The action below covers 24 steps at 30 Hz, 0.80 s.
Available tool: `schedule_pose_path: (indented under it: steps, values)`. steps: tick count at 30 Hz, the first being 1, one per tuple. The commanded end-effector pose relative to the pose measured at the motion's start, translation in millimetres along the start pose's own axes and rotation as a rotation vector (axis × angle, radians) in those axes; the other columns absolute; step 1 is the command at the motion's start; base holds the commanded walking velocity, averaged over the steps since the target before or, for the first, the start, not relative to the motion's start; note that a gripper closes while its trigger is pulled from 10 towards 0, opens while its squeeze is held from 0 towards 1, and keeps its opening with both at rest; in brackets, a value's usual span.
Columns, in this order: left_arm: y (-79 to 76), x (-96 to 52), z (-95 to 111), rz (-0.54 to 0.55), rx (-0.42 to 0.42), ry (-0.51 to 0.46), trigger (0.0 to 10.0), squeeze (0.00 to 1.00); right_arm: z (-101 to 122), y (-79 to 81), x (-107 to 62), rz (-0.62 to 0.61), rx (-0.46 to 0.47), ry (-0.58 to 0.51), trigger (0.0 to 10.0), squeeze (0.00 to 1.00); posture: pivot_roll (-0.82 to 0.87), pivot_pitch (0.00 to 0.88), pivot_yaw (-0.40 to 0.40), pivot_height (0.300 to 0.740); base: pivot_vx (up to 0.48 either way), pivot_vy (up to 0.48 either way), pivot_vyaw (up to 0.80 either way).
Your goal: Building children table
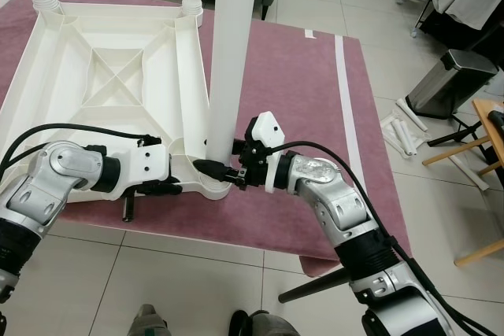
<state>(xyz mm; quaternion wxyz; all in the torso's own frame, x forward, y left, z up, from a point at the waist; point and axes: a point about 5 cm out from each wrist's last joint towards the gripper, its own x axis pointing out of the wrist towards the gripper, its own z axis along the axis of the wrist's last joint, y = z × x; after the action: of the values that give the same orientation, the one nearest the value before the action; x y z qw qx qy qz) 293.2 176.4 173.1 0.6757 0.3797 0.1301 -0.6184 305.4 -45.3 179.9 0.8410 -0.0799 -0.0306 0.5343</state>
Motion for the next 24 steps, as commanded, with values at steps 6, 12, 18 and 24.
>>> schedule_pose_path:
  steps: [6, 12, 18, 24]
  values:
    - [-7.3, 22.4, 15.8, -0.152, 0.035, -0.084, 0.0, 0.0, -40.1, -12.2, -3.7, -0.609, 0.105, 0.177, 0.0, 0.0, 0.23, 0.131, -0.09, 0.74, 0.0, 0.0, 0.0]
    - [6.4, 33.9, 26.8, -0.114, 0.035, -0.126, 0.0, 0.0, -65.6, 6.4, -8.6, -0.928, 0.178, 0.275, 0.0, 0.0, 0.23, 0.13, -0.084, 0.74, 0.0, 0.0, 0.0]
    - [11.9, 35.7, 29.0, -0.096, 0.031, -0.134, 0.0, 0.0, -76.0, 20.5, -8.3, -0.981, 0.249, 0.303, 0.0, 0.0, 0.22, 0.128, -0.077, 0.74, 0.0, 0.0, 0.0]
    - [10.9, 33.8, 25.3, -0.103, 0.03, -0.122, 0.0, 0.0, -55.5, 17.0, 1.1, -0.862, 0.227, 0.151, 10.0, 1.0, 0.22, 0.127, -0.076, 0.74, 0.0, 0.0, 0.0]
